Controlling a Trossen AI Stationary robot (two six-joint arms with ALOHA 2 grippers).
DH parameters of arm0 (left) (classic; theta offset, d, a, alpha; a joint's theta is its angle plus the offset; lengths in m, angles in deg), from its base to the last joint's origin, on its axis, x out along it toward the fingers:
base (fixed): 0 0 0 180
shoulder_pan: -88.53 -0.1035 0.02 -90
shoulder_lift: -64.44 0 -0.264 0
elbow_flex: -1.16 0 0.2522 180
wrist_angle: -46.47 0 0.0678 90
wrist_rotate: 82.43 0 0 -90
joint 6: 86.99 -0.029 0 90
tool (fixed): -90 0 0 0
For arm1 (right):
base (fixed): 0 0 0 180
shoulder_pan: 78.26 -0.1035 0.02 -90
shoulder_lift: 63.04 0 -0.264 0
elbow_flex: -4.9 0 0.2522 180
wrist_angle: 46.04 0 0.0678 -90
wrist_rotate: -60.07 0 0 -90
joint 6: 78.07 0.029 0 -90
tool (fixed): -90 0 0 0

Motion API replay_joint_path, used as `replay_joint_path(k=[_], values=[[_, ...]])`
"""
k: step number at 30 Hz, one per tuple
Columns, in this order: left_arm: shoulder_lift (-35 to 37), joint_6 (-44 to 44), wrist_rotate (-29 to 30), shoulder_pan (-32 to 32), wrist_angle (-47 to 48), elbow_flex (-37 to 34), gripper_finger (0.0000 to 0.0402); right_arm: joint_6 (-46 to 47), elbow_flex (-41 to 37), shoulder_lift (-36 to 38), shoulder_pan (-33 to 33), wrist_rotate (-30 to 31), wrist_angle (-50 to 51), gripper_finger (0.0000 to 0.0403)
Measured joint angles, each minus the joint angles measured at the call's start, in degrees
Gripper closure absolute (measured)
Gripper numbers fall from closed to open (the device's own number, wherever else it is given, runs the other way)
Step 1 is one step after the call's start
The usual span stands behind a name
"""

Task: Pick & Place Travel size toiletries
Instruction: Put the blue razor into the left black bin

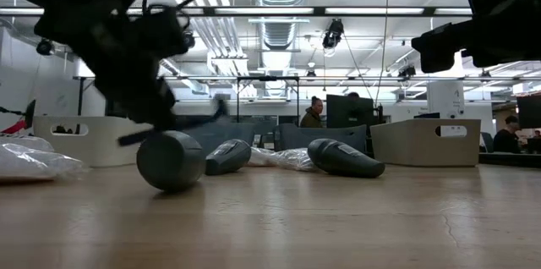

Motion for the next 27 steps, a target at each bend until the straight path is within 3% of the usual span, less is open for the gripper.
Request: replay_joint_path(k=[6,10,17,23,27], values=[[0.0,7.1,-1.5,-0.2,-17.0,0.1,0.0367,2.0,0.0,0.0,0.0,0.0,-2.6,0.0175],[0.1,15.9,-1.5,-0.2,-23.1,0.5,0.0367,5.0,0.0,0.0,0.0,0.0,-3.3,0.0164],[0.1,26.5,-1.5,-0.2,-23.8,2.1,0.0368,8.7,0.0,0.0,0.0,0.0,-6.4,0.014],[0.1,27.8,-1.0,-0.3,-23.9,3.4,0.037,14.8,0.0,0.0,0.0,0.0,-12.4,0.0124],[0.1,27.9,-0.4,-0.7,-23.9,4.0,0.0369,12.9,3.0,-0.4,0.0,1.9,-11.2,0.0119]])
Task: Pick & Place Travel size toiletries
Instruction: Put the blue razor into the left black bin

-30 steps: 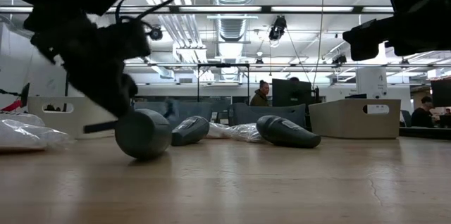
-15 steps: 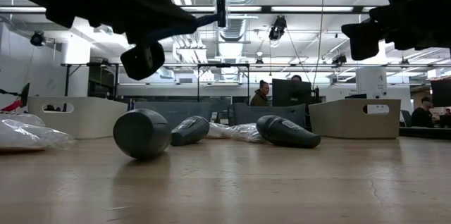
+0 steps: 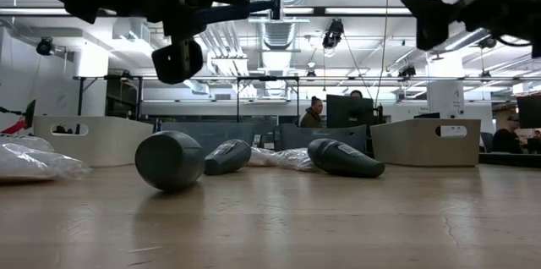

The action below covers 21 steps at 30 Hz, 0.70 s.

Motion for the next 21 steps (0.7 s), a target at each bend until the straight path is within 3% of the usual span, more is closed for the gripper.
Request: replay_joint_path(k=[3,7,10,16,21], values=[[0.0,0.1,0.7,-0.5,0.0,0.2,0.0369,-8.1,6.4,-2.6,-2.2,3.5,10.6,0.0123],[0.0,1.4,0.9,-1.4,0.0,0.3,0.037,-19.8,16.9,-10.1,-6.6,15.1,22.8,0.0122],[0.0,3.5,0.9,-2.1,-0.1,0.3,0.0368,-23.2,24.3,-16.3,-8.4,20.0,29.7,0.0119],[0.0,7.4,0.9,-3.4,-2.2,0.3,0.037,-33.5,33.7,-28.7,-10.0,23.8,32.2,0.0122],[0.1,11.4,0.9,-4.4,-2.8,0.4,0.0369,-43.5,39.9,-39.2,-12.4,36.1,32.0,0.013]])
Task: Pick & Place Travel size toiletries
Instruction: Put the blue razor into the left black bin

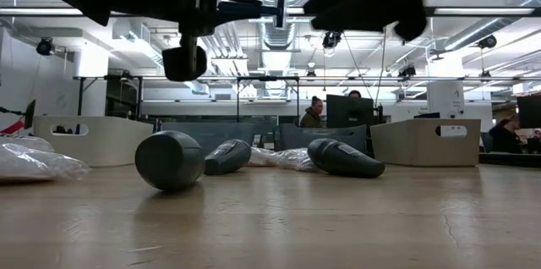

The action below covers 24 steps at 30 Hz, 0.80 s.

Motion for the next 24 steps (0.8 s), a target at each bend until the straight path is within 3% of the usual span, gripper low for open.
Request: replay_joint_path(k=[5,12,18,24], values=[[0.0,1.6,0.0,-1.6,0.0,0.0,0.0369,-12.3,4.7,-9.4,-2.8,12.4,-5.4,0.0131],[0.2,3.4,-0.7,-4.3,0.0,0.0,0.0368,-31.0,7.9,-19.3,-4.6,24.2,-20.2,0.0143],[0.2,5.1,-3.1,-4.4,0.0,0.3,0.0367,-38.9,8.8,-23.8,-3.9,26.6,-26.7,0.0165],[0.2,5.3,-3.6,-4.4,0.1,0.5,0.0367,-40.2,8.9,-24.3,-3.4,27.7,-27.6,0.0206]])
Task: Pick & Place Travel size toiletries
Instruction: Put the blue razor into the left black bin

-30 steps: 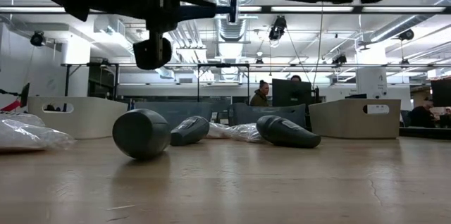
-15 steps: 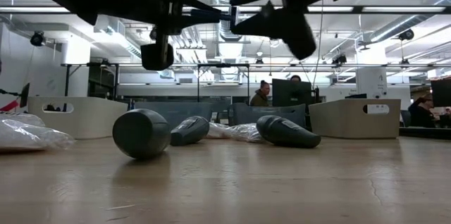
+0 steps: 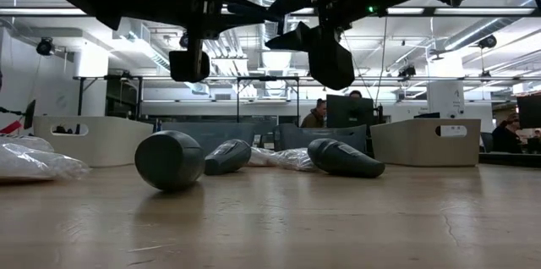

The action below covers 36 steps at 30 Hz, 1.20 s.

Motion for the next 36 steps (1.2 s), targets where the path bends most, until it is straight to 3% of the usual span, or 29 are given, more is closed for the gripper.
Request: replay_joint_path(k=[13,36], values=[[0.0,0.1,0.0,0.0,0.4,0.0,0.0358,-1.2,0.0,0.4,0.0,1.1,0.2,0.0375],[0.0,-1.8,0.0,0.0,0.9,-0.1,0.0343,-0.9,-0.1,0.4,0.5,0.6,0.4,0.0371]])
